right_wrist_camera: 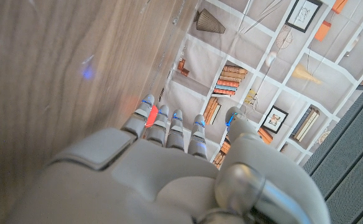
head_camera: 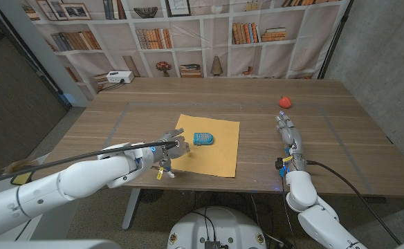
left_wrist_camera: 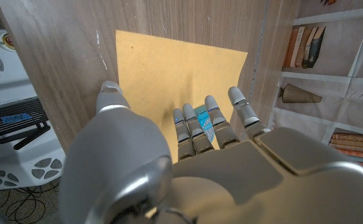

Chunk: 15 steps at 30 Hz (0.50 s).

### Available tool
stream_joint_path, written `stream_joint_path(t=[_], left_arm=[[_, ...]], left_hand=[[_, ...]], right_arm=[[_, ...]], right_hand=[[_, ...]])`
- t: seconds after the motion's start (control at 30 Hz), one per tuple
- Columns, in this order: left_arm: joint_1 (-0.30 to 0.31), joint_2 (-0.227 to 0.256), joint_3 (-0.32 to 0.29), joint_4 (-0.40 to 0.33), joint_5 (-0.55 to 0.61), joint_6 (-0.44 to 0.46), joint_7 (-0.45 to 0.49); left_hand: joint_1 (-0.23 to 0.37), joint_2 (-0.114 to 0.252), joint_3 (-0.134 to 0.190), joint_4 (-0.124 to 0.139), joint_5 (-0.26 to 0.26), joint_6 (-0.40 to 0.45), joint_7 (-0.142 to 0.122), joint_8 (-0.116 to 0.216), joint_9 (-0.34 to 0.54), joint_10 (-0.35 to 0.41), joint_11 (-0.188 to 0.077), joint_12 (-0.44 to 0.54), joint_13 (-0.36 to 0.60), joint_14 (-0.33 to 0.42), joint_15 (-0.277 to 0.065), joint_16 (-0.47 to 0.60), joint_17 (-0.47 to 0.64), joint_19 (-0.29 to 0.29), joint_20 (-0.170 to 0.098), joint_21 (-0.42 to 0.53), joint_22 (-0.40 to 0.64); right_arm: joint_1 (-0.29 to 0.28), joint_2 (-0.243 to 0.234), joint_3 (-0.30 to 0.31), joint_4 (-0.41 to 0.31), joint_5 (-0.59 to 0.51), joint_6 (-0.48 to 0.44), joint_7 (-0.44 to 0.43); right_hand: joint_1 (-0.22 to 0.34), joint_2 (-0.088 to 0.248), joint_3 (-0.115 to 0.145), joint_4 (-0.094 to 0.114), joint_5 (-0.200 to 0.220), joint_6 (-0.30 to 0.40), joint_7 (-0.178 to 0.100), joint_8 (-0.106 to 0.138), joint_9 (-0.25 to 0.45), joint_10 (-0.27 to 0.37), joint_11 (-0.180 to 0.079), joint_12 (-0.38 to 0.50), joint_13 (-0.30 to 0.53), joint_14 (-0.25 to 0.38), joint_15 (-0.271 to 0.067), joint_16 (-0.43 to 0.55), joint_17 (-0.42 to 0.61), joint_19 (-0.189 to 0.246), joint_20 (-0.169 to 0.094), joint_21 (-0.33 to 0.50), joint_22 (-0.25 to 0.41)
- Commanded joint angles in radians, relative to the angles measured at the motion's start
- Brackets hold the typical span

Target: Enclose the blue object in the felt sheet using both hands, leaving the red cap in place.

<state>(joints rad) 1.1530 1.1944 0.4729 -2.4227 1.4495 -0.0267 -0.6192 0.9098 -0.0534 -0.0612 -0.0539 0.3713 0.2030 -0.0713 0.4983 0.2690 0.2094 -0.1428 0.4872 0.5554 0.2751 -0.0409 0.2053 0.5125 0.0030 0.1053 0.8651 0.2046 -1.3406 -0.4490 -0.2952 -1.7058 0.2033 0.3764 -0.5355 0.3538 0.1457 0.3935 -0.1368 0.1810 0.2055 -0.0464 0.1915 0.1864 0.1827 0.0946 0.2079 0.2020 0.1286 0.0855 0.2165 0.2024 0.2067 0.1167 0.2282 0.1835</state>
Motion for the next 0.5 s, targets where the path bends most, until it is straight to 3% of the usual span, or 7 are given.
stream_joint_path(t=[0.03, 0.2, 0.3, 0.33, 0.5], left_arm=[[0.012, -0.005, 0.04, 0.088, 0.093, 0.005, 0.099], [0.022, 0.007, 0.051, 0.117, 0.092, 0.014, 0.151], [0.029, 0.012, 0.056, 0.144, 0.083, 0.026, 0.201], [0.036, 0.022, 0.054, 0.156, 0.078, 0.032, 0.248], [0.044, 0.035, 0.061, 0.191, 0.069, 0.051, 0.353]], left_hand=[[0.021, 0.016, -0.005, -0.004, 0.013, 0.027, -0.001, 0.01, 0.003, 0.024, -0.012, 0.022, 0.009, 0.029, -0.047, 0.013, 0.008, 0.002, 0.004, 0.005, 0.002], [0.055, 0.038, 0.004, -0.016, 0.025, 0.063, -0.001, 0.031, 0.01, 0.059, -0.031, 0.058, 0.025, 0.083, -0.062, 0.044, 0.023, 0.017, -0.001, 0.012, 0.003], [0.094, 0.058, 0.014, -0.034, 0.034, 0.118, -0.028, 0.068, 0.026, 0.113, -0.057, 0.109, 0.054, 0.137, -0.093, 0.086, 0.055, 0.048, -0.02, 0.026, 0.006], [0.126, 0.072, 0.025, -0.049, 0.04, 0.165, -0.037, 0.099, 0.039, 0.145, -0.065, 0.14, 0.075, 0.177, -0.1, 0.118, 0.077, 0.075, -0.026, 0.039, 0.007], [0.172, 0.093, 0.038, -0.07, 0.032, 0.261, -0.07, 0.178, 0.076, 0.237, -0.071, 0.218, 0.128, 0.257, -0.146, 0.194, 0.139, 0.138, -0.046, 0.082, 0.015]], right_arm=[[-0.009, 0.004, 0.007, 0.004, 0.003, -0.002, 0.001], [-0.013, 0.005, 0.009, 0.007, 0.003, -0.001, -0.003], [-0.017, 0.005, 0.011, 0.007, 0.001, 0.001, -0.006], [-0.018, 0.005, 0.012, 0.007, 0.0, 0.003, -0.007], [-0.023, 0.0, 0.014, -0.001, -0.009, -0.008, -0.013]], right_hand=[[0.0, 0.001, 0.002, 0.006, 0.004, 0.014, 0.001, 0.004, 0.001, 0.009, 0.004, 0.002, 0.004, 0.006, 0.004, 0.005, 0.005, 0.008, -0.003, -0.005, 0.004], [0.0, 0.001, 0.002, 0.006, 0.004, 0.014, 0.001, 0.004, 0.001, 0.009, 0.004, 0.001, 0.004, 0.006, 0.004, 0.005, 0.005, 0.008, -0.003, -0.005, 0.004], [0.0, 0.0, 0.002, 0.005, 0.004, 0.014, 0.0, 0.003, 0.001, 0.008, 0.005, 0.001, 0.004, 0.006, 0.005, 0.005, 0.005, 0.008, -0.003, -0.005, 0.004], [0.001, 0.0, 0.002, 0.005, 0.004, 0.014, 0.0, 0.003, 0.001, 0.009, 0.005, 0.001, 0.004, 0.006, 0.004, 0.005, 0.005, 0.008, -0.003, -0.005, 0.004], [0.002, -0.003, 0.002, 0.003, 0.004, 0.014, 0.001, 0.003, 0.001, 0.009, 0.004, 0.001, 0.004, 0.007, 0.007, 0.004, 0.004, 0.007, -0.002, -0.005, 0.004]])
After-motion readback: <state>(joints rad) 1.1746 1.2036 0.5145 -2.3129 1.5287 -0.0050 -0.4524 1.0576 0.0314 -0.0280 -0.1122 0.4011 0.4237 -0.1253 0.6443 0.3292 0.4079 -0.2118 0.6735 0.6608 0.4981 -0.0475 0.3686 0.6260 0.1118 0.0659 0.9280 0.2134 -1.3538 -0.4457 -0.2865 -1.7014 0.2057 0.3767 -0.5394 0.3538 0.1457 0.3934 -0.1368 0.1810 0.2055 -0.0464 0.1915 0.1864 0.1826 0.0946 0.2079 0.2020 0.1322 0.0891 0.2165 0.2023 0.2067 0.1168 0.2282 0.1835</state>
